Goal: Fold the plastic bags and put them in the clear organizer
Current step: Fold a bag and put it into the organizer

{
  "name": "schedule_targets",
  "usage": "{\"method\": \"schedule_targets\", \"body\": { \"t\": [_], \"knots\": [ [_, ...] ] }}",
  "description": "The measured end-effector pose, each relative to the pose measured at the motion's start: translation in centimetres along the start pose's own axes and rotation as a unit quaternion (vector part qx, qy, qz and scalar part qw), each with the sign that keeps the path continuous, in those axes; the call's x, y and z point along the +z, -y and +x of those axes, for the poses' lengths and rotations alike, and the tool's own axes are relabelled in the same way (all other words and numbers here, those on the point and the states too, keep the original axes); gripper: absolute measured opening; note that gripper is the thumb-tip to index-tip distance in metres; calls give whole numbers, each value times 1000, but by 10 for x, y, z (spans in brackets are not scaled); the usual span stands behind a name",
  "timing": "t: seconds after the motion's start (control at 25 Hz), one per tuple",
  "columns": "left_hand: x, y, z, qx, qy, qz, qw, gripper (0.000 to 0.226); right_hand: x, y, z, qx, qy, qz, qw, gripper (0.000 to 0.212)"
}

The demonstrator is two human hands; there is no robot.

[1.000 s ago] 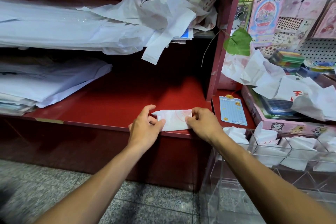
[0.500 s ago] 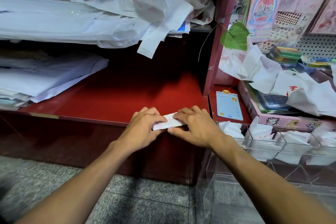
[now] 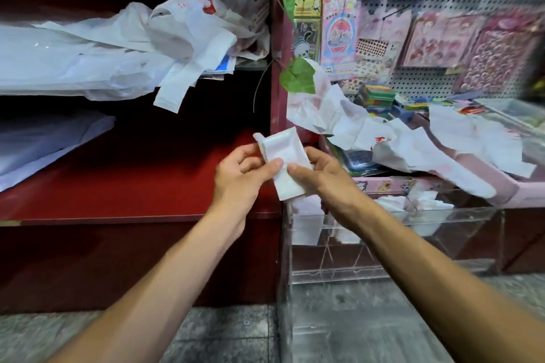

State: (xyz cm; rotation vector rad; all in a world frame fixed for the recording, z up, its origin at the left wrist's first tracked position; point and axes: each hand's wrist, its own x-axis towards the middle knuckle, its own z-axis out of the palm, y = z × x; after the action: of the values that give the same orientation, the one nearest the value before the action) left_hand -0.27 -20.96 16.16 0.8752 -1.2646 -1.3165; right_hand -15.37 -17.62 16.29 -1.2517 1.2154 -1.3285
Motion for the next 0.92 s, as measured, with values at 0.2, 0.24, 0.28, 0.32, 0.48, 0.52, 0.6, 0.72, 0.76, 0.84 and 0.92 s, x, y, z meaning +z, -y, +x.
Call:
{"method": "schedule_targets", "body": {
  "t": [0.2,0.24,0.28,0.32,0.48,0.52,0.6,0.72,0.76,0.84,0.92],
  "knots": [
    [58,14,-12,35,87,144,985,26,-67,12,-32,31,6,-211,977,39],
    [69,16,-14,60,115,187,974,25,-83,18,-38,13,24,-329,944,43],
    [82,17,-15,81,144,214,963,26,-97,26,-43,-5,38,-411,911,43],
    [94,16,-16,95,166,222,956,28,-111,34,-47,-17,43,-437,898,40],
    [141,22,-12,106,181,201,957,38,-163,56,-65,3,9,-373,928,13],
    [153,29,-14,104,188,196,957,39,-180,57,-70,21,-32,-353,935,9],
    [177,47,-19,114,204,215,948,36,-216,48,-76,48,-177,-281,942,9],
    [210,76,-27,182,228,314,903,21,-262,22,-83,50,-375,-181,908,12],
    [219,84,-25,210,230,357,881,18,-273,12,-85,57,-394,-177,900,16],
    [241,97,-20,220,232,409,855,24,-295,-7,-84,74,-393,-198,895,16],
    [253,103,-19,190,232,418,858,29,-307,-19,-80,92,-375,-245,889,8]
  ]
}}
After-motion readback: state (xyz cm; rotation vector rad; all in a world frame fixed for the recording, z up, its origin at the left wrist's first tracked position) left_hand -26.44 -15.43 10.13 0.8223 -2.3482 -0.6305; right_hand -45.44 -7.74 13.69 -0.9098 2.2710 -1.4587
